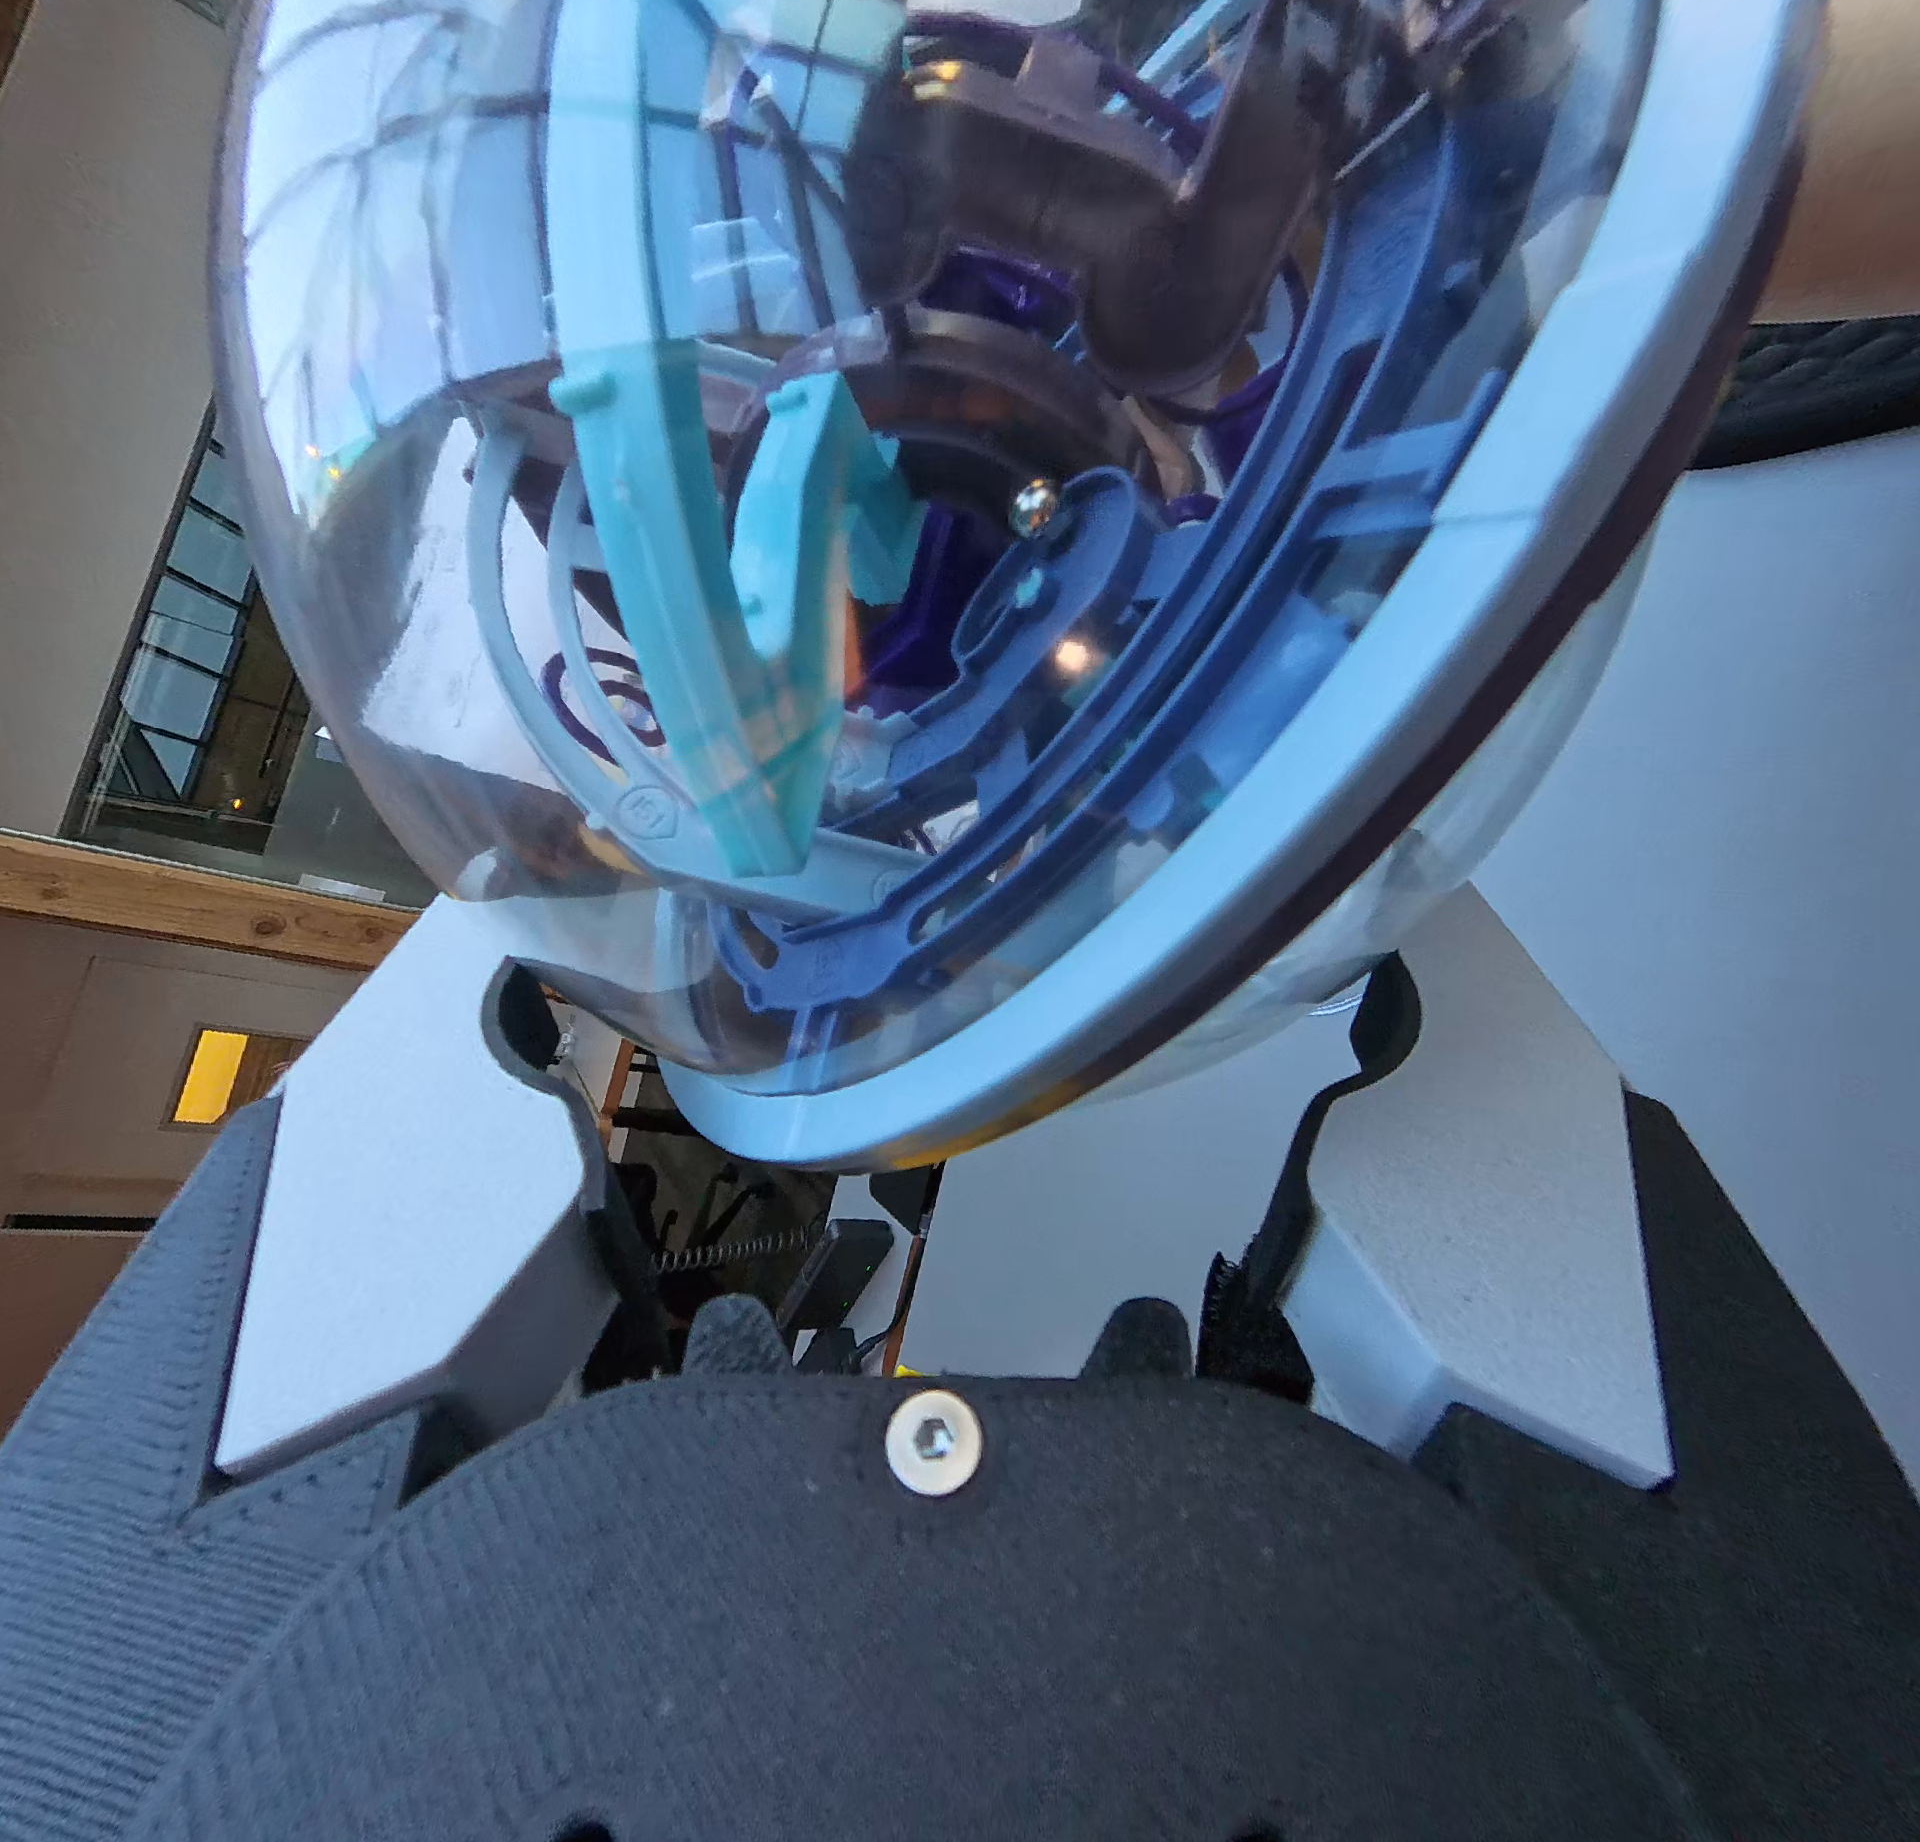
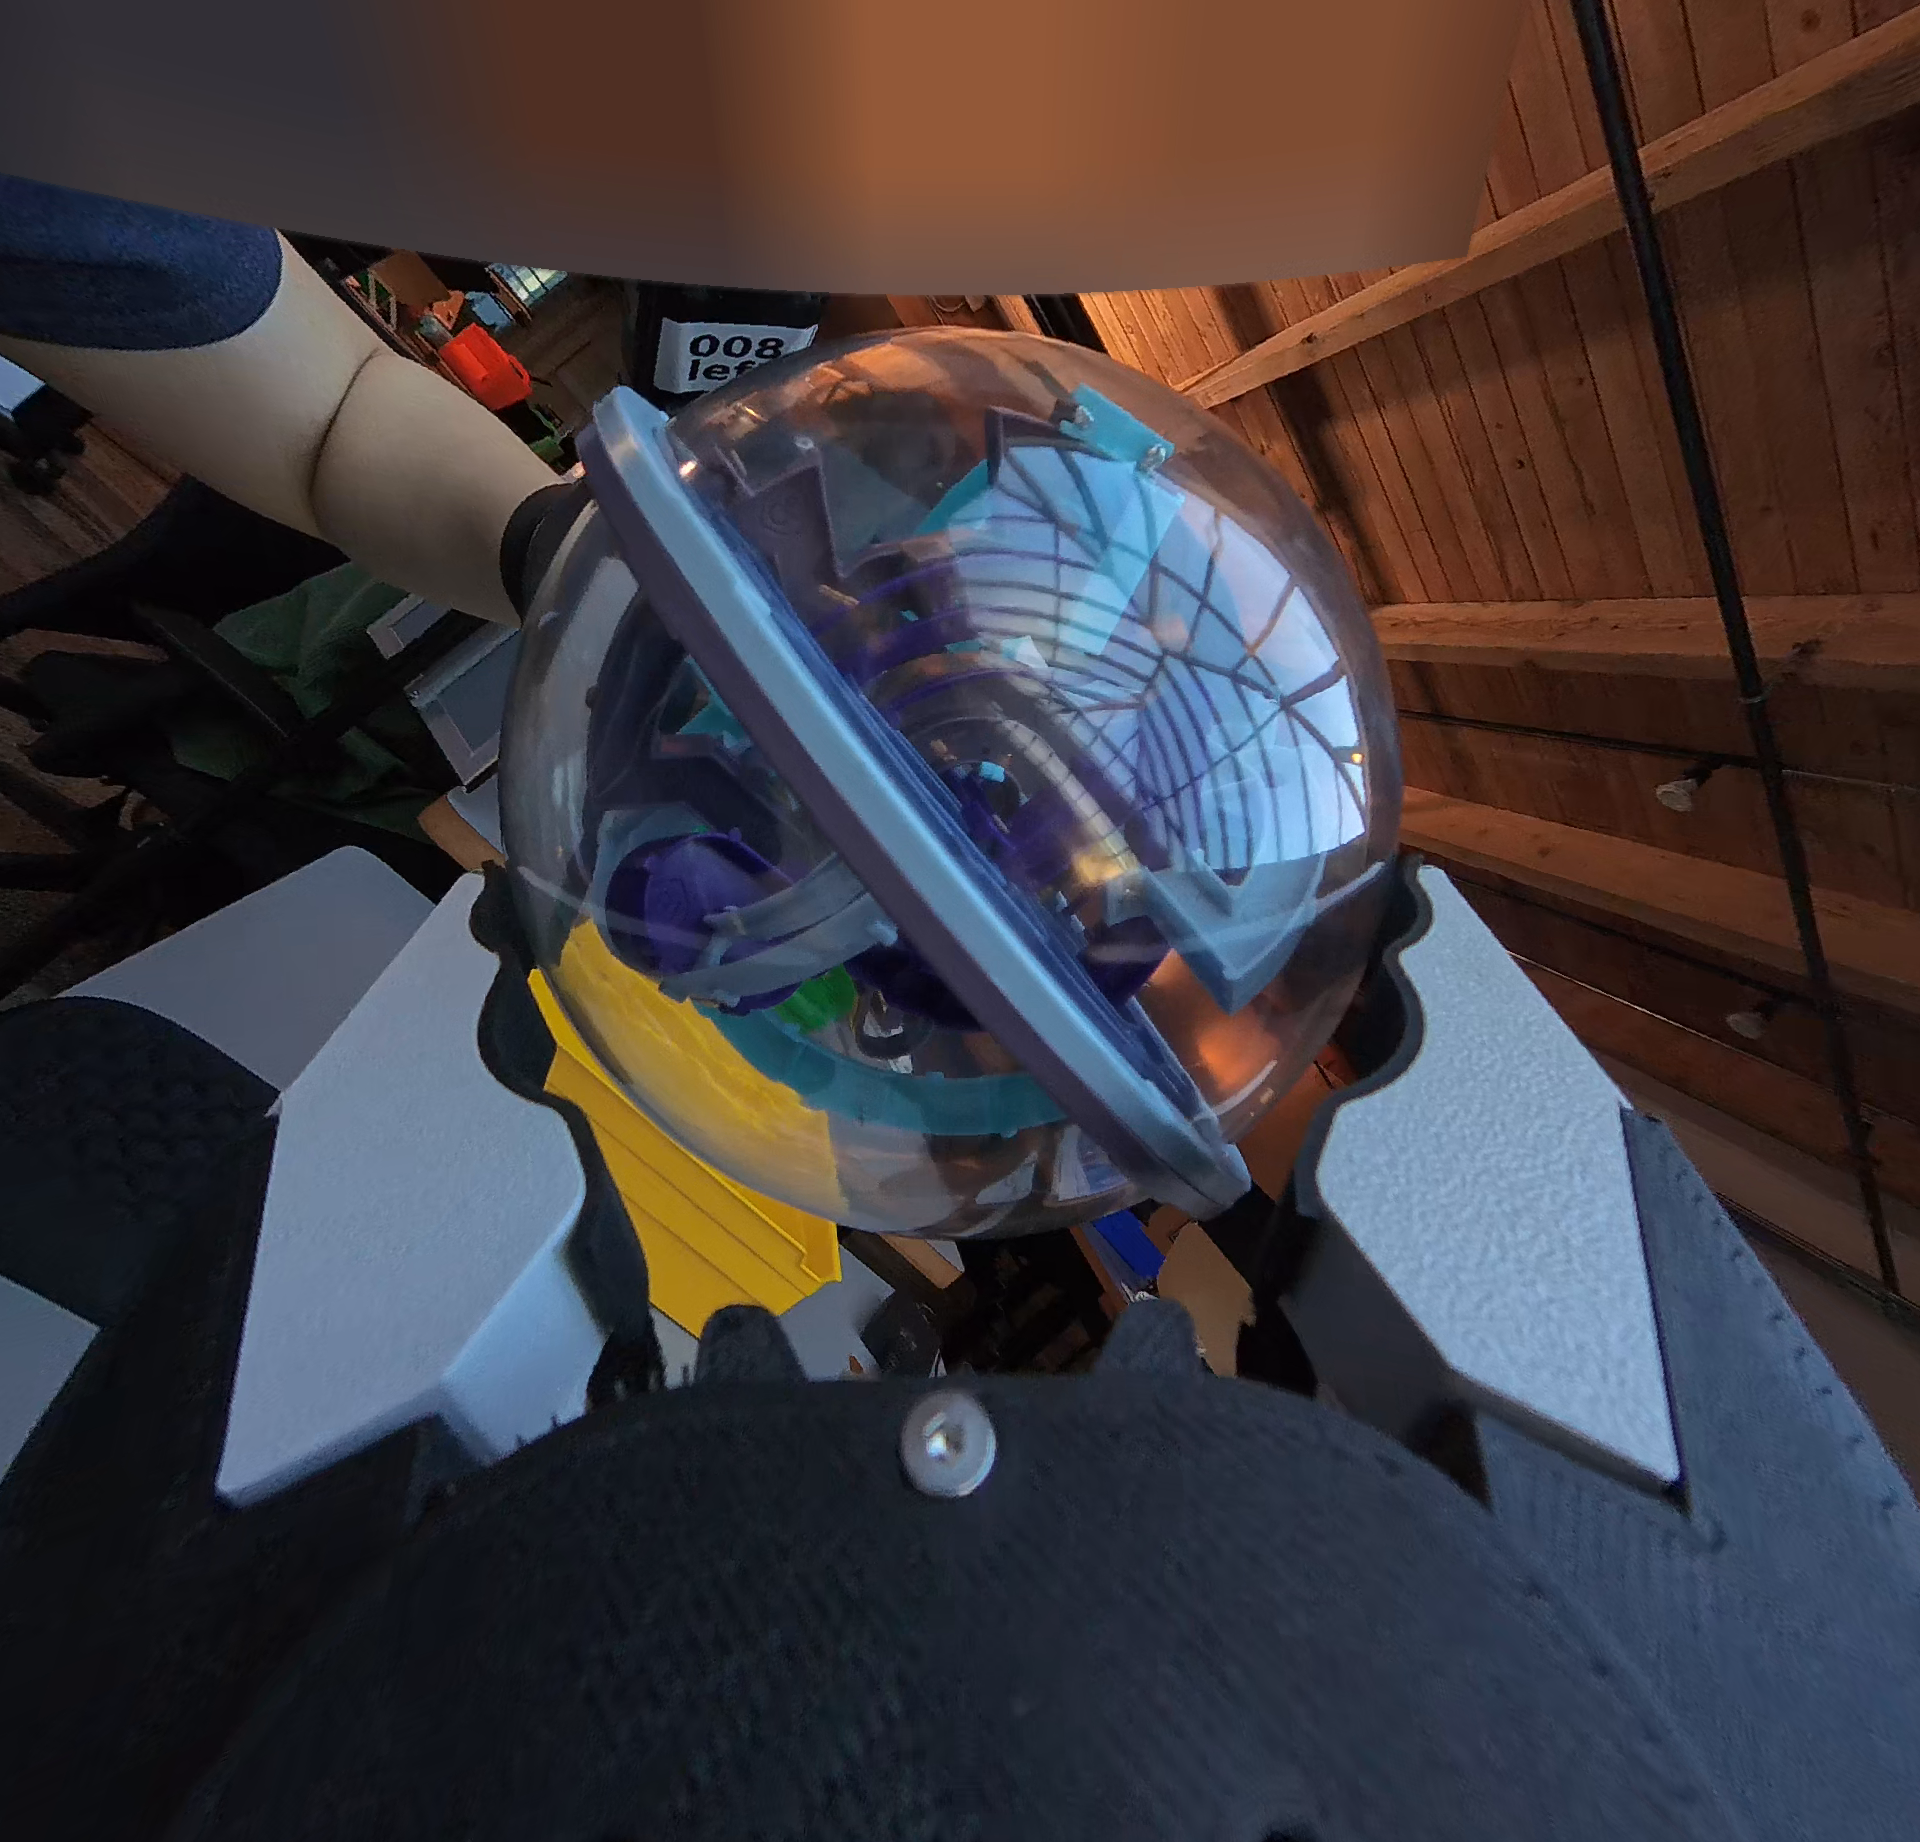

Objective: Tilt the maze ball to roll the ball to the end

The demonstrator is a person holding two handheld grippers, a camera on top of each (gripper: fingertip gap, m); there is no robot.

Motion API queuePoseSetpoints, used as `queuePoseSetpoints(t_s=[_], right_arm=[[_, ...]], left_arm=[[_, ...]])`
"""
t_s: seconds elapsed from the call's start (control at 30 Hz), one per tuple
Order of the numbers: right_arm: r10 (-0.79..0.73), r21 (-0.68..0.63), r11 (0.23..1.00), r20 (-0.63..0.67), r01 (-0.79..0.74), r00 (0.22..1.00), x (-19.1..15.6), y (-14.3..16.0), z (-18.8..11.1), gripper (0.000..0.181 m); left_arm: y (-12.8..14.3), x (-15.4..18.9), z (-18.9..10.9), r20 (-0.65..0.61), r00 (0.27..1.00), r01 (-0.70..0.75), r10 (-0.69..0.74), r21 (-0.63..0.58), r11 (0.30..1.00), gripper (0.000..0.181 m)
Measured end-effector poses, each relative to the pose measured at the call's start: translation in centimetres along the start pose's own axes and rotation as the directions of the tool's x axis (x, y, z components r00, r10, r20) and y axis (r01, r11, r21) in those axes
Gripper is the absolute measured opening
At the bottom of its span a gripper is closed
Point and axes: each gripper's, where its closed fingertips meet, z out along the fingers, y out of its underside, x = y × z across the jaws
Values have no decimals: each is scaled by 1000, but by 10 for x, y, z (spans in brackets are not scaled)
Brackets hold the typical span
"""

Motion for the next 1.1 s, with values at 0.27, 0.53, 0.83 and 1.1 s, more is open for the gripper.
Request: queuePoseSetpoints(t_s=[0.27,0.53,0.83,1.1], right_arm=[[40,4,999,-1,-40,999,0,5,1,157],[65,16,998,-7,-65,998,1,9,1,157],[86,25,996,-18,-86,996,1,15,2,157],[103,8,995,-22,-102,994,1,23,3,157]], left_arm=[[3,0,0,-13,1000,18,-18,-22,1000,155],[6,-1,1,-23,1000,20,-21,-49,999,155],[9,-2,1,-32,999,11,-14,-89,996,155],[15,-2,3,-33,999,6,-10,-128,992,155]])
